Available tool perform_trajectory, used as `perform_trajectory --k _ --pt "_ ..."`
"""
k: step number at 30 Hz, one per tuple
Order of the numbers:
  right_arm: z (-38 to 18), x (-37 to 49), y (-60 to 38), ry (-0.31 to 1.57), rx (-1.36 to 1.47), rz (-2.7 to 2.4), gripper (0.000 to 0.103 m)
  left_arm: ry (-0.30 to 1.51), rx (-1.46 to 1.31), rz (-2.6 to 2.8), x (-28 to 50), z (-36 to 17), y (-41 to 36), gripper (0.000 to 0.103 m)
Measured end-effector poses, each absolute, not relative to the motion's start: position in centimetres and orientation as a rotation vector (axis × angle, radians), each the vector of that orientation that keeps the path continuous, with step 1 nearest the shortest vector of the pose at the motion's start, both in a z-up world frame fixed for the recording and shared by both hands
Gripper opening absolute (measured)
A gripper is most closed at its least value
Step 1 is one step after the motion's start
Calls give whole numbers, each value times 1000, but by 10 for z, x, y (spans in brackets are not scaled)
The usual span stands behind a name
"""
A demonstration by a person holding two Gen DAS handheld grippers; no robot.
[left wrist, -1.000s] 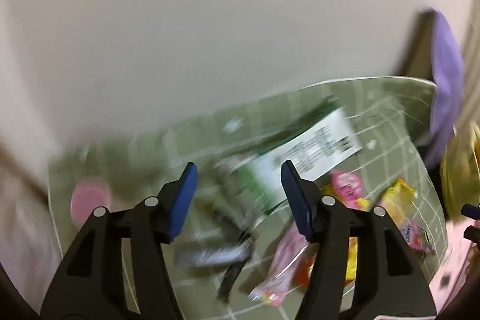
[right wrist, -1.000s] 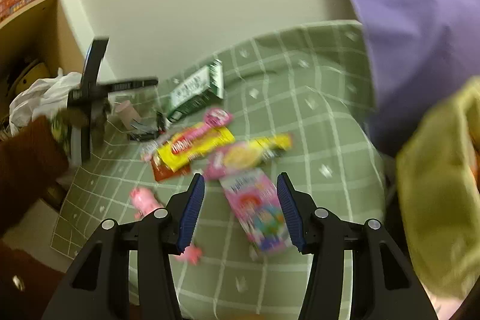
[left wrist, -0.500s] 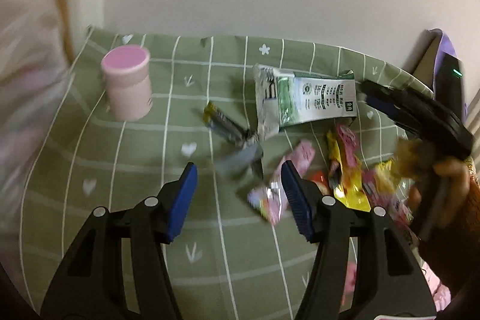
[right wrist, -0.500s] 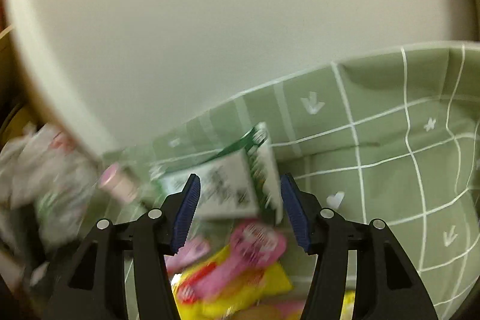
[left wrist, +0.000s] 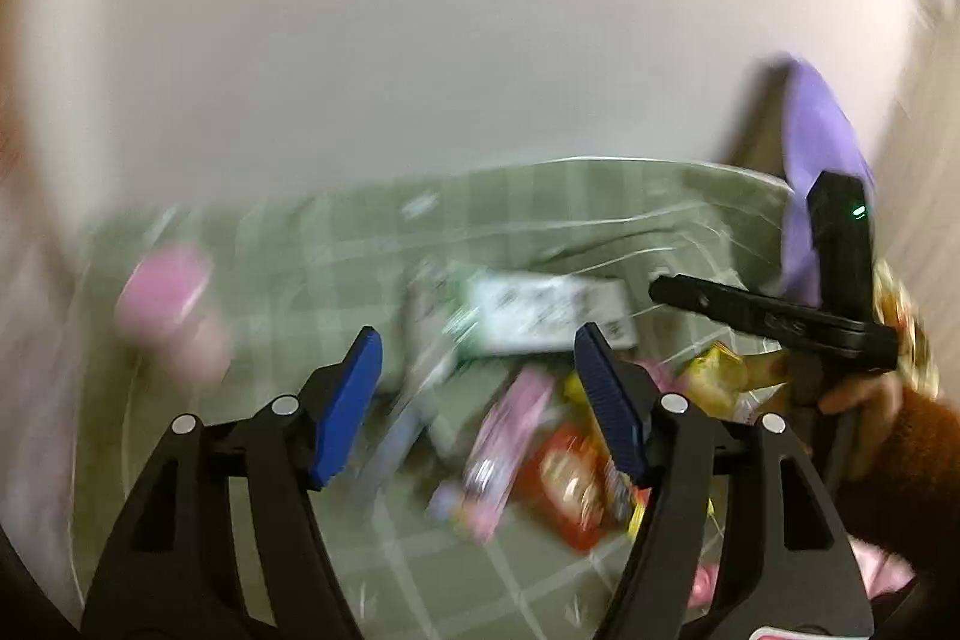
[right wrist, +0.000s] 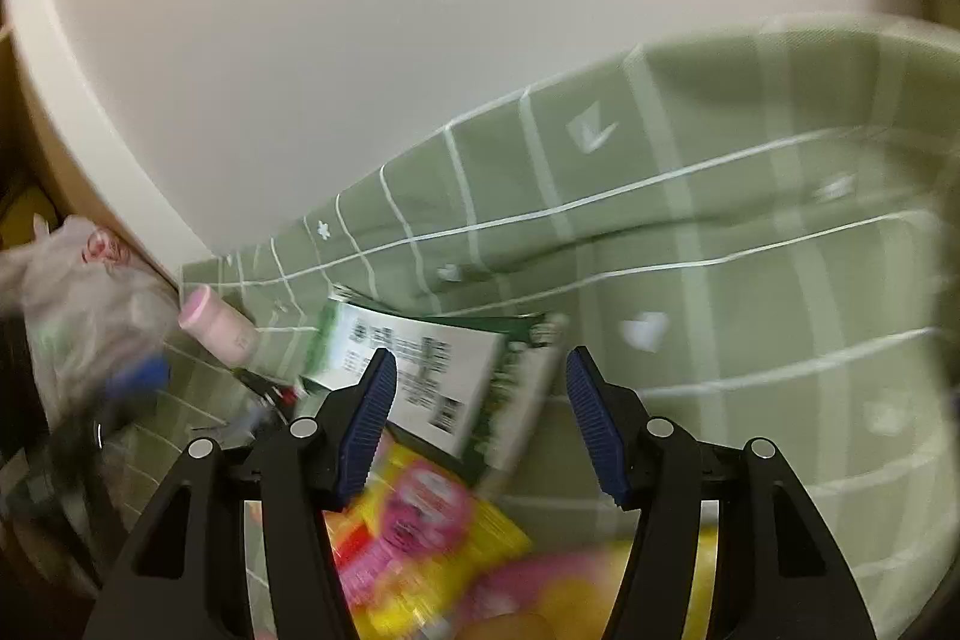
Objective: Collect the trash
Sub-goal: 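Grasp the green milk carton with the left tool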
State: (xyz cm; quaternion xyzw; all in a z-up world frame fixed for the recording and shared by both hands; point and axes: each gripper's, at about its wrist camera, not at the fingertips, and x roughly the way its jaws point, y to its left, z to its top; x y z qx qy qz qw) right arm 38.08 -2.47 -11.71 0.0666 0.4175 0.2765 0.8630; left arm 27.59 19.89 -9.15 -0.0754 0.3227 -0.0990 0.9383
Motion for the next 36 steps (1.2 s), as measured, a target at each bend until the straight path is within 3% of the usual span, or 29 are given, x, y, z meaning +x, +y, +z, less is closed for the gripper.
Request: perform_trajectory --k 3,10,15,21,25,32,36 --pt "-106 363 -59 861 163 532 56 681 -18 -344 327 -87 169 64" --pt "-100 324 -119 870 195 477 56 950 45 -427 425 -137 154 65" --pt "-105 300 -138 877 175 464 56 1028 -151 -446 400 -138 176 64" --pt "-121 286 -144 908 144 494 56 1070 -128 -498 342 -139 158 65" --pt "-121 279 -148 898 139 496 56 1063 37 -571 319 -129 124 68" --pt "-116 256 -158 877 138 470 56 1111 288 -493 351 -138 67 69" --pt "-118 240 -162 894 119 460 56 1179 299 -478 379 -152 52 69"
